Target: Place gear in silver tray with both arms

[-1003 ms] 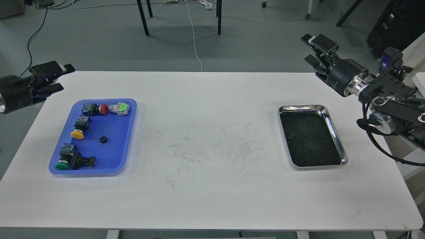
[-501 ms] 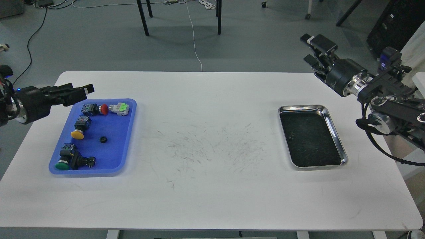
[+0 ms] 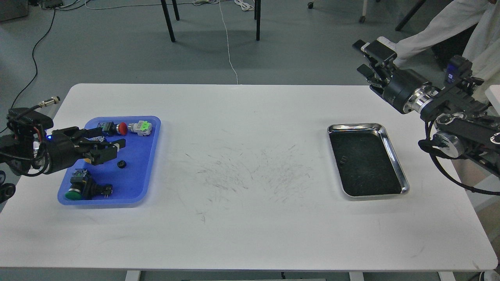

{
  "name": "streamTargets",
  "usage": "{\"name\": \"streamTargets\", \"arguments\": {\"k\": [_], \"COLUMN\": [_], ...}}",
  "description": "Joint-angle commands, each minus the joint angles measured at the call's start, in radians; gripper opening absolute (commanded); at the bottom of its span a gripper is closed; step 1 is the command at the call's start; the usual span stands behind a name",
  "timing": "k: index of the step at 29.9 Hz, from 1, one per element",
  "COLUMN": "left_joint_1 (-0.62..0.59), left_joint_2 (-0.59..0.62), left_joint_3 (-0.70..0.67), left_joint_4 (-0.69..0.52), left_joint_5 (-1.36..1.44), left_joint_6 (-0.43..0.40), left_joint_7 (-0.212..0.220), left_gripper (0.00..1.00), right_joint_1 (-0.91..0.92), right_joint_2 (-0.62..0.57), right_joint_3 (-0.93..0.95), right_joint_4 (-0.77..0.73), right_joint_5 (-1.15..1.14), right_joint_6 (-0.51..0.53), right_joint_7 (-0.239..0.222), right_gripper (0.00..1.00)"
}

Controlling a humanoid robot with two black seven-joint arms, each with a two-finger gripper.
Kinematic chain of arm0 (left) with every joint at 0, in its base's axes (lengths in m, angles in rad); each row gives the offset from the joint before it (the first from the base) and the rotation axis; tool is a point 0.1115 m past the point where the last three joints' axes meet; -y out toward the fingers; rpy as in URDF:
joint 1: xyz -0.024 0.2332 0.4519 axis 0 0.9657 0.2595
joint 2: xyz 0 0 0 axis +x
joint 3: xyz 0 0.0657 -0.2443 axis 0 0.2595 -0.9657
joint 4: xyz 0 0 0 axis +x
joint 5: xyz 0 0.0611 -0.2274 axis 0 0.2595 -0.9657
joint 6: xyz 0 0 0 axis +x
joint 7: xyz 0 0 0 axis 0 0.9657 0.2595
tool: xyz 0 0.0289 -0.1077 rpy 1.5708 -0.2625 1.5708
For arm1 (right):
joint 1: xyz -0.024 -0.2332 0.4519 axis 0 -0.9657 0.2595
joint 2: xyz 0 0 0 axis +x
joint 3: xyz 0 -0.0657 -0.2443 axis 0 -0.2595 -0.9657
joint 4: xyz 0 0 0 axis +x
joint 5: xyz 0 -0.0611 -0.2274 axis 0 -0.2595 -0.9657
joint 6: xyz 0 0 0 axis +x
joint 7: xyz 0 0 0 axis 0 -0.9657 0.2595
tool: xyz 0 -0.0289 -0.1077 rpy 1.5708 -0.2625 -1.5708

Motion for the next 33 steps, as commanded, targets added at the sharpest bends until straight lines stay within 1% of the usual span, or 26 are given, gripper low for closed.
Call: {"name": "streamTargets", "arguments": {"k": [1,2,6,9,13,16,30,33], "left_joint_1": [0.021,0.03,0.043,0.058,0.078,0.078,0.08,0.081], "left_joint_2": [-0.023,-0.03,-0.05,-0.058,-0.072,-0.09,-0.168,-0.167], "left_joint_3": [-0.003,-0.001,0.0,0.002,0.003,0.003,0.003,0.007], "left_joint_4": [0.036,0.054,0.067,0.071,0.071,0.074,0.177,0.179], "left_joint_5": [-0.009,-0.009,-0.005,-0.004,0.001,0.001,-0.005,-0.002], "left_joint_6": [0.007,0.015,0.039,0.043,0.046,0.046,0.044,0.046], "left_joint_7": [0.001,0.001,0.001,0.001,0.001,0.001,0.001,0.001], "left_gripper": [0.8,0.8,0.77,0.71,0.67,0.61,0.61,0.61], "right_joint_1": [0.0,0.0,0.0,0.0,0.0,0.0,0.0,0.0], "right_joint_2": [-0.004,-0.005,-0.005,-0.005,-0.007,-0.007,-0.009,-0.009], "right_joint_3": [-0.002,-0.002,-0.002,-0.002,-0.002,-0.002,-0.005,-0.005], "right_joint_4": [0.0,0.0,0.0,0.0,0.0,0.0,0.0,0.0], "right_joint_5": [0.0,-0.001,-0.001,-0.001,-0.001,-0.001,-0.001,-0.001], "right_joint_6": [0.0,0.0,0.0,0.0,0.0,0.0,0.0,0.0], "right_joint_7": [0.0,0.0,0.0,0.0,0.0,0.0,0.0,0.0], "right_gripper": [0.84,0.84,0.84,0.84,0.84,0.84,0.84,0.84]}}
